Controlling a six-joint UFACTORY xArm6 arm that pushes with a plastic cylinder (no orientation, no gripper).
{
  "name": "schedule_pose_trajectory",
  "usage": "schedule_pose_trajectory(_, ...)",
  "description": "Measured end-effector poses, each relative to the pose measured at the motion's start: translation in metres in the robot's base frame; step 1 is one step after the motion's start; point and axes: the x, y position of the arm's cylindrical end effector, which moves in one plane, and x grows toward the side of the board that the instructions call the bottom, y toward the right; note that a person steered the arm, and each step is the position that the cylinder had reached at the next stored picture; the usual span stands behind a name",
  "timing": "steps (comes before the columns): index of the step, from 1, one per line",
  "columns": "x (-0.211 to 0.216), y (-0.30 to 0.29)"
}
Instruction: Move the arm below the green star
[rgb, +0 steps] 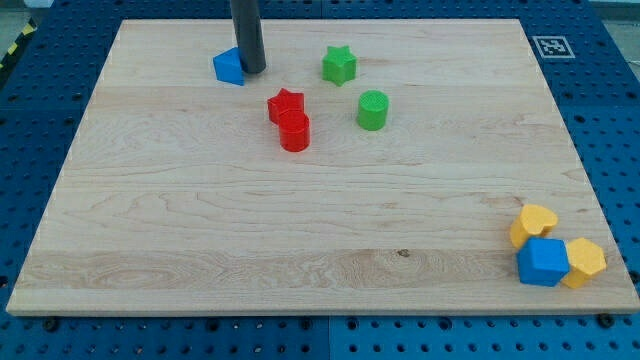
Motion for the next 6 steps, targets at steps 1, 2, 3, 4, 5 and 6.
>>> schedule_pose_trajectory(1, 0.0, 0.008)
schedule_pose_trajectory(2, 0.006, 0.047)
schedule_pose_trajectory(3, 0.025, 0.076)
schedule_pose_trajectory(4, 0.027, 0.076)
schedule_pose_trajectory(5, 0.044, 0.1)
schedule_pose_trajectory(6, 0.048, 0.119)
